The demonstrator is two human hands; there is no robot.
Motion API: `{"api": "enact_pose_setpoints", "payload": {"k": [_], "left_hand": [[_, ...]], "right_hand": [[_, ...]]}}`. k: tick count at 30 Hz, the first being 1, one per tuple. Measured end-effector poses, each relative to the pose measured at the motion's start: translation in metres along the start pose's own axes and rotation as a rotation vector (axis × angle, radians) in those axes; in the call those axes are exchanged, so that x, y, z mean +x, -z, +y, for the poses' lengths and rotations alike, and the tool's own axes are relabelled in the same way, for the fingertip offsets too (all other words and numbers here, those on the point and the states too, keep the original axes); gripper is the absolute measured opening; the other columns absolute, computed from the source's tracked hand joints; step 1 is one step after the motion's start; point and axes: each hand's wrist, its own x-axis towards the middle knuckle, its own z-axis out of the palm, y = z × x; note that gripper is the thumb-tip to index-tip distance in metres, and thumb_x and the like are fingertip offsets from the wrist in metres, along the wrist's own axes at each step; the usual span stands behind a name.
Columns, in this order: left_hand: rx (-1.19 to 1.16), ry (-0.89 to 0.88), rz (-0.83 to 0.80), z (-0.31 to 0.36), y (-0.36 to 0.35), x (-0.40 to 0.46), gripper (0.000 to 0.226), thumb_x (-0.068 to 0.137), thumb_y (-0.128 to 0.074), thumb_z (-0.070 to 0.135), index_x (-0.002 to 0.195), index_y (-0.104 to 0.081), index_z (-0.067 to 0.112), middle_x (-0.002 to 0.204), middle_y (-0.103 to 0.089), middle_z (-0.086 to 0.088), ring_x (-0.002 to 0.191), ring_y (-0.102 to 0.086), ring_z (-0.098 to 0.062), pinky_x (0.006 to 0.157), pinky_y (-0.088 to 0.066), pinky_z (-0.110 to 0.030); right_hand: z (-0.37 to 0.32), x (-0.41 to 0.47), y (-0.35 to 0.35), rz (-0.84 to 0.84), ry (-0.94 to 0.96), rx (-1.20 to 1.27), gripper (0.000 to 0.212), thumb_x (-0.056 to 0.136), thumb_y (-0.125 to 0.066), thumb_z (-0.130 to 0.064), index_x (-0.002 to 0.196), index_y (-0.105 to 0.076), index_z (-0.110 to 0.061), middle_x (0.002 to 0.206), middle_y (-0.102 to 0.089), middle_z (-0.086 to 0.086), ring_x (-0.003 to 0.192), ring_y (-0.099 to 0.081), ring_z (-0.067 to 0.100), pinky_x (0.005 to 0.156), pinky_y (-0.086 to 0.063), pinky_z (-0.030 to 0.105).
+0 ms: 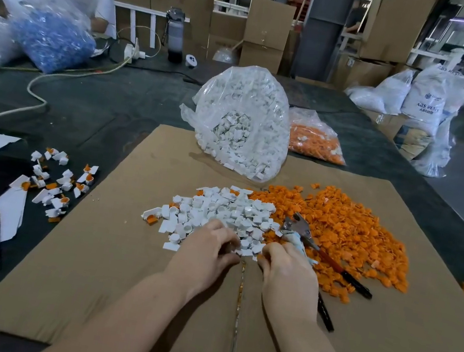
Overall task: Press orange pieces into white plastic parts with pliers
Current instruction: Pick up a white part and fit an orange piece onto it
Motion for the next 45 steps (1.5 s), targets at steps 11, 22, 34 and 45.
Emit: {"api": "enact_pose_setpoints", "payload": {"k": [11, 22, 34, 45], "left_hand": [[-0.069, 0.056, 0.128, 0.007, -0.015, 0.003, 0.029, 0.091, -0.058, 0.017, 0.12, -0.06, 0.019, 0.091, -0.038, 0.014, 0.079, -0.043, 0.001, 0.071, -0.03, -0.003], [-0.125, 0.047, 0.105, 0.009, -0.012, -0.002, 0.019, 0.08, -0.071, 0.016, 0.093, -0.059, 0.022, 0.083, -0.051, 0.014, 0.074, -0.047, -0.005, 0.063, -0.035, -0.004], [-0.398, 0.205, 0.128, 0.004, -0.009, 0.0, 0.01, 0.082, -0.07, 0.018, 0.075, -0.064, 0.023, 0.079, -0.067, 0.001, 0.079, -0.062, -0.015, 0.074, -0.047, -0.022], [-0.417, 0.19, 0.038, 0.002, -0.01, -0.001, 0.011, 0.088, -0.062, 0.022, 0.079, -0.058, 0.026, 0.069, -0.063, 0.004, 0.07, -0.059, -0.011, 0.064, -0.042, -0.021]], "right_hand": [[-0.001, 0.006, -0.011, 0.226, 0.099, 0.185, 0.04, 0.064, -0.077, 0.013, 0.099, -0.07, -0.004, 0.082, -0.059, 0.012, 0.076, -0.06, 0.028, 0.053, -0.052, 0.037], [-0.003, 0.0, -0.009, 0.267, 0.196, 0.199, 0.016, 0.071, -0.076, 0.004, 0.08, -0.068, -0.006, 0.08, -0.06, 0.009, 0.071, -0.06, 0.028, 0.056, -0.05, 0.034], [-0.002, -0.003, -0.001, 0.247, 0.123, 0.427, 0.005, 0.081, -0.069, -0.003, 0.086, -0.07, -0.005, 0.078, -0.07, 0.002, 0.073, -0.066, 0.016, 0.065, -0.055, 0.031], [-0.004, -0.001, -0.003, 0.304, 0.129, 0.313, 0.017, 0.079, -0.07, -0.007, 0.067, -0.059, -0.006, 0.063, -0.057, 0.002, 0.06, -0.054, 0.021, 0.057, -0.042, 0.031]]}}
